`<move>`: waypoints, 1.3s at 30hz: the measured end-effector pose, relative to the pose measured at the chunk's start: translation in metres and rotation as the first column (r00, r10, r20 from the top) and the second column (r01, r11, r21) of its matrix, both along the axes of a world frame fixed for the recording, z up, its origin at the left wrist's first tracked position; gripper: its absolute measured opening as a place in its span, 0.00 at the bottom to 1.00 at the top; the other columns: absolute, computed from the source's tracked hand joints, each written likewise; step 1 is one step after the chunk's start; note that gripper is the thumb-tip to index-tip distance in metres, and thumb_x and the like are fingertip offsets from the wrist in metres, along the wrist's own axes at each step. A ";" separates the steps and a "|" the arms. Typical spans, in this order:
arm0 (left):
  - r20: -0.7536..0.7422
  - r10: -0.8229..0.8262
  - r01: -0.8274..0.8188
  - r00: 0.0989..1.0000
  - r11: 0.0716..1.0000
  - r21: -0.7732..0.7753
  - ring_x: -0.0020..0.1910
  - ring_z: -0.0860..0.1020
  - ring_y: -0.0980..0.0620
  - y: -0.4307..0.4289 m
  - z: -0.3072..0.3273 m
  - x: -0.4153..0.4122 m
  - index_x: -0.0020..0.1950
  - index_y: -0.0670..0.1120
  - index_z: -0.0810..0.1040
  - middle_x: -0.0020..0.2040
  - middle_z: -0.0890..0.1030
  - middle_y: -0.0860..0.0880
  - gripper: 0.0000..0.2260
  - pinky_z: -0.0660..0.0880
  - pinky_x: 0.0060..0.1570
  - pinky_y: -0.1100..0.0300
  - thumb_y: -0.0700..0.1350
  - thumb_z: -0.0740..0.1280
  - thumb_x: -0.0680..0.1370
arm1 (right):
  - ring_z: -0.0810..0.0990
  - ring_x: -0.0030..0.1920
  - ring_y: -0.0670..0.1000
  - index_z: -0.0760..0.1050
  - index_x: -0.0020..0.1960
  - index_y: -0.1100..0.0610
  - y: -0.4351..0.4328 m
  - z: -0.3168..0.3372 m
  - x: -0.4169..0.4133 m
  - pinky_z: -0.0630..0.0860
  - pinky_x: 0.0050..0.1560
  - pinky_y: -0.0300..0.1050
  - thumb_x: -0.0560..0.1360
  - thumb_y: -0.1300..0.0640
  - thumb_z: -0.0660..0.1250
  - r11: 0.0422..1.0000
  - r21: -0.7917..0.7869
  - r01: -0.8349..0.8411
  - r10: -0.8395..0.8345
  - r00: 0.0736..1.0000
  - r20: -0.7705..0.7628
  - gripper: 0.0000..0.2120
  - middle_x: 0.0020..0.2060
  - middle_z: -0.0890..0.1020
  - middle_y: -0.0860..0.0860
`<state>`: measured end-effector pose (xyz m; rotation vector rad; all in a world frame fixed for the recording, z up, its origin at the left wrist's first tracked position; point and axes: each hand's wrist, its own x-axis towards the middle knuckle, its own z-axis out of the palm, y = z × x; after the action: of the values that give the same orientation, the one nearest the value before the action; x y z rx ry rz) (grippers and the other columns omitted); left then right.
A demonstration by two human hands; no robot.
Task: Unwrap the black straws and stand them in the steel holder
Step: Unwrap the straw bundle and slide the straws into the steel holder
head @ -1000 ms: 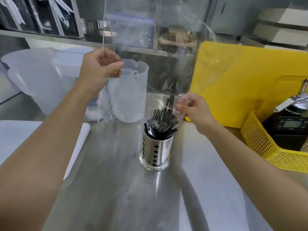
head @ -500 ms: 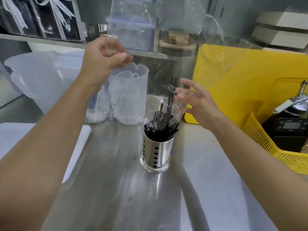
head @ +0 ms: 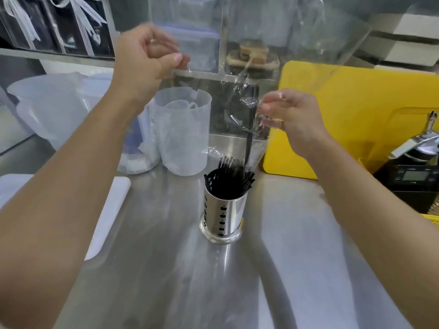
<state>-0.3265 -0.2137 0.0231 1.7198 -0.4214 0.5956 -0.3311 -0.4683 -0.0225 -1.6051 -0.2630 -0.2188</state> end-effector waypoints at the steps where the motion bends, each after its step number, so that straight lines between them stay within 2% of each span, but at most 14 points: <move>1: -0.012 -0.023 0.023 1.000 1.000 0.011 0.38 0.84 0.53 0.000 0.000 0.000 0.42 0.47 0.75 0.33 0.84 0.56 0.10 0.79 0.40 0.59 0.32 0.68 0.72 | 0.79 0.32 0.47 0.77 0.37 0.57 -0.001 0.000 -0.001 0.77 0.40 0.45 0.70 0.69 0.70 0.998 -0.047 -0.030 0.030 0.999 -0.019 0.08 0.30 0.81 0.48; 4: -0.038 -0.028 0.030 0.999 0.997 0.066 0.33 0.83 0.58 -0.001 -0.004 0.000 0.40 0.46 0.74 0.30 0.83 0.58 0.10 0.77 0.37 0.66 0.31 0.69 0.72 | 0.77 0.28 0.44 0.78 0.37 0.59 0.000 -0.013 -0.004 0.74 0.31 0.37 0.67 0.69 0.72 0.974 -0.208 -0.093 0.081 0.995 -0.063 0.07 0.26 0.80 0.48; 7: -0.101 -0.052 0.062 0.993 0.993 0.097 0.33 0.82 0.59 -0.002 -0.008 0.003 0.40 0.47 0.74 0.29 0.83 0.58 0.11 0.76 0.37 0.67 0.31 0.70 0.71 | 0.76 0.29 0.43 0.77 0.35 0.56 0.000 -0.019 -0.002 0.71 0.32 0.36 0.67 0.69 0.73 0.984 -0.176 -0.004 0.002 1.000 -0.009 0.10 0.27 0.78 0.48; 13: -0.152 -0.002 0.005 0.988 1.000 0.019 0.34 0.82 0.55 -0.006 -0.012 0.005 0.41 0.49 0.73 0.37 0.83 0.51 0.12 0.79 0.41 0.55 0.33 0.62 0.77 | 0.83 0.46 0.51 0.78 0.52 0.55 0.005 -0.034 -0.009 0.79 0.44 0.47 0.76 0.70 0.60 0.984 0.022 -0.179 0.180 0.962 -0.206 0.14 0.44 0.83 0.52; 16: -0.183 -0.058 0.053 0.981 0.998 -0.033 0.40 0.82 0.52 -0.012 -0.011 0.002 0.42 0.50 0.70 0.44 0.82 0.46 0.09 0.78 0.45 0.54 0.38 0.67 0.74 | 0.84 0.41 0.47 0.79 0.47 0.58 0.008 -0.035 -0.007 0.80 0.39 0.43 0.77 0.68 0.59 0.986 0.118 -0.121 0.143 0.968 -0.208 0.11 0.37 0.85 0.50; 20: -0.248 -0.083 0.103 0.965 0.992 0.071 0.44 0.81 0.55 -0.016 -0.012 0.002 0.48 0.51 0.63 0.47 0.82 0.48 0.26 0.75 0.44 0.63 0.43 0.78 0.64 | 0.82 0.35 0.48 0.77 0.40 0.59 0.014 -0.032 -0.007 0.78 0.33 0.42 0.77 0.69 0.60 0.966 0.252 -0.057 0.114 0.969 -0.220 0.11 0.31 0.83 0.50; 23: -0.240 -0.039 0.071 0.970 0.990 0.125 0.36 0.78 0.58 -0.022 -0.017 0.002 0.49 0.55 0.63 0.39 0.79 0.49 0.25 0.72 0.38 0.66 0.41 0.77 0.65 | 0.79 0.36 0.48 0.77 0.43 0.56 0.016 -0.029 -0.005 0.73 0.40 0.45 0.76 0.67 0.60 0.953 0.289 -0.092 0.158 0.964 -0.214 0.10 0.29 0.79 0.46; 25: -0.175 -0.046 0.063 0.984 0.994 0.094 0.32 0.75 0.59 -0.026 -0.018 0.004 0.48 0.55 0.69 0.34 0.75 0.50 0.20 0.75 0.40 0.63 0.39 0.75 0.67 | 0.76 0.38 0.46 0.78 0.51 0.53 0.017 -0.028 -0.005 0.70 0.46 0.45 0.74 0.61 0.65 0.942 0.292 -0.166 0.227 0.955 -0.189 0.08 0.31 0.78 0.42; 28: -0.133 -0.075 0.082 0.988 0.995 0.048 0.31 0.74 0.59 -0.032 -0.017 0.006 0.43 0.50 0.74 0.33 0.73 0.50 0.13 0.77 0.45 0.52 0.35 0.73 0.69 | 0.79 0.46 0.43 0.76 0.60 0.54 0.022 -0.029 -0.003 0.71 0.52 0.42 0.71 0.54 0.70 0.949 0.230 -0.216 0.260 0.948 -0.183 0.18 0.45 0.82 0.44; 30: -0.134 -0.082 0.090 0.988 0.994 0.057 0.31 0.75 0.56 -0.038 -0.015 0.006 0.41 0.49 0.74 0.34 0.74 0.48 0.12 0.78 0.45 0.48 0.34 0.72 0.70 | 0.80 0.51 0.45 0.79 0.57 0.56 0.028 -0.030 -0.003 0.70 0.57 0.44 0.68 0.52 0.72 0.959 0.210 -0.188 0.229 0.954 -0.193 0.19 0.50 0.83 0.47; 33: -0.142 -0.094 0.104 0.985 0.993 0.062 0.36 0.75 0.49 -0.043 -0.014 0.004 0.39 0.49 0.74 0.36 0.75 0.46 0.12 0.78 0.45 0.43 0.33 0.72 0.70 | 0.78 0.31 0.36 0.78 0.53 0.62 0.032 -0.030 -0.005 0.71 0.39 0.30 0.72 0.59 0.69 0.968 0.233 -0.097 0.151 0.963 -0.223 0.11 0.32 0.83 0.42; 34: -0.149 -0.092 0.101 0.985 0.993 0.055 0.37 0.76 0.49 -0.043 -0.014 0.004 0.38 0.48 0.74 0.36 0.76 0.46 0.11 0.78 0.45 0.43 0.33 0.72 0.70 | 0.77 0.29 0.36 0.77 0.55 0.64 0.031 -0.031 -0.005 0.70 0.36 0.29 0.72 0.60 0.69 0.969 0.230 -0.094 0.148 0.962 -0.230 0.13 0.32 0.82 0.43; 37: -0.176 -0.092 0.097 0.980 0.995 0.022 0.35 0.77 0.52 -0.043 -0.016 0.004 0.37 0.47 0.75 0.35 0.76 0.47 0.11 0.81 0.43 0.44 0.32 0.71 0.70 | 0.80 0.44 0.43 0.78 0.54 0.64 0.031 -0.033 -0.005 0.69 0.52 0.41 0.68 0.59 0.73 0.976 0.215 -0.031 0.087 0.962 -0.260 0.17 0.44 0.83 0.51; 39: -0.204 -0.100 0.104 0.974 0.995 0.007 0.34 0.77 0.52 -0.044 -0.017 0.004 0.37 0.46 0.75 0.35 0.76 0.47 0.10 0.81 0.43 0.44 0.33 0.71 0.71 | 0.79 0.46 0.49 0.80 0.46 0.61 0.031 -0.031 -0.005 0.70 0.56 0.47 0.68 0.62 0.73 0.983 0.181 0.008 0.028 0.981 -0.192 0.07 0.40 0.83 0.51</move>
<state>-0.3229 -0.2576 0.0056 1.7446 -0.3682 0.3382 -0.3356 -0.4369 -0.0539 -1.4325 -0.0975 -0.0751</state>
